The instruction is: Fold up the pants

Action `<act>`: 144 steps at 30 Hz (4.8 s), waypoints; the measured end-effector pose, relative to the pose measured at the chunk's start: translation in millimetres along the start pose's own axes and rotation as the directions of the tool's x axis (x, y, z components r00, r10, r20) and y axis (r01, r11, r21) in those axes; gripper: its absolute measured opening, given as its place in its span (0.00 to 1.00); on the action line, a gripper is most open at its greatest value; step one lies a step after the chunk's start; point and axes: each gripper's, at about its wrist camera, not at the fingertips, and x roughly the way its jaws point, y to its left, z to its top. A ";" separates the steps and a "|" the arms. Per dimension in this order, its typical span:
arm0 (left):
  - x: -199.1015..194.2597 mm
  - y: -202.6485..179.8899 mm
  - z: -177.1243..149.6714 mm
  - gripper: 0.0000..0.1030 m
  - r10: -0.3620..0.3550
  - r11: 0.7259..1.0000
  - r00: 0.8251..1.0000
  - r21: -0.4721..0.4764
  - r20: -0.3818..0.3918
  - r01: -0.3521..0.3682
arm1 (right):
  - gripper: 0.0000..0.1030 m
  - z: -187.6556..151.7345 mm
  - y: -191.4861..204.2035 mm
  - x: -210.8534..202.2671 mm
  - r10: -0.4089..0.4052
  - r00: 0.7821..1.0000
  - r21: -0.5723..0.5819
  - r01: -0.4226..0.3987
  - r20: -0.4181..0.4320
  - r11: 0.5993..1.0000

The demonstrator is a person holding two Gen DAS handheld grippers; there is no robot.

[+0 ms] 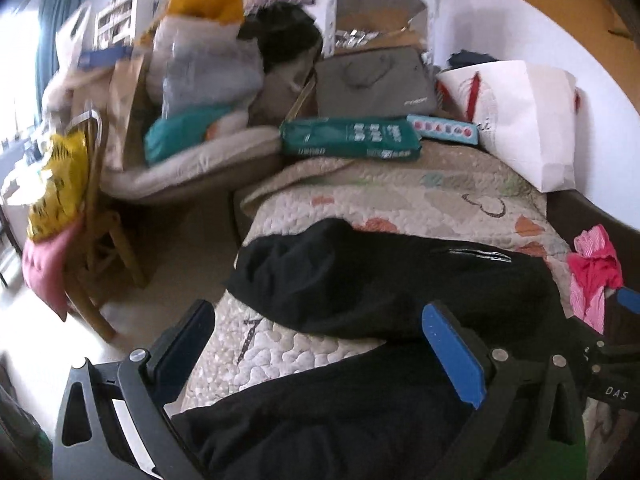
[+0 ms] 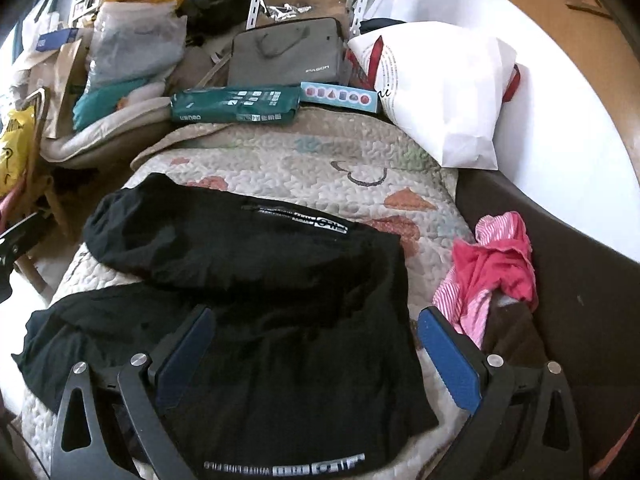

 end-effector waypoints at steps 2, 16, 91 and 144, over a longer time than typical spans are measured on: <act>10.3 11.6 5.7 1.00 0.002 0.999 1.000 -0.035 -0.023 -0.003 | 1.00 9.4 3.5 9.1 -0.002 1.000 -0.016 0.002 0.000 1.000; 55.0 51.2 32.3 1.00 0.081 0.995 0.996 -0.051 -0.035 -0.083 | 1.00 51.5 25.3 60.0 -0.008 1.000 -0.078 0.008 0.004 0.997; 124.6 120.6 31.7 1.00 0.016 0.945 0.971 -0.315 -0.239 -0.093 | 0.72 65.1 -129.0 132.5 -0.231 0.947 0.076 0.254 -0.225 0.964; 121.5 130.2 34.2 1.00 -0.001 0.955 0.972 -0.288 -0.236 -0.069 | 0.71 -18.5 -84.8 34.6 -0.082 0.958 0.097 0.112 -0.276 0.989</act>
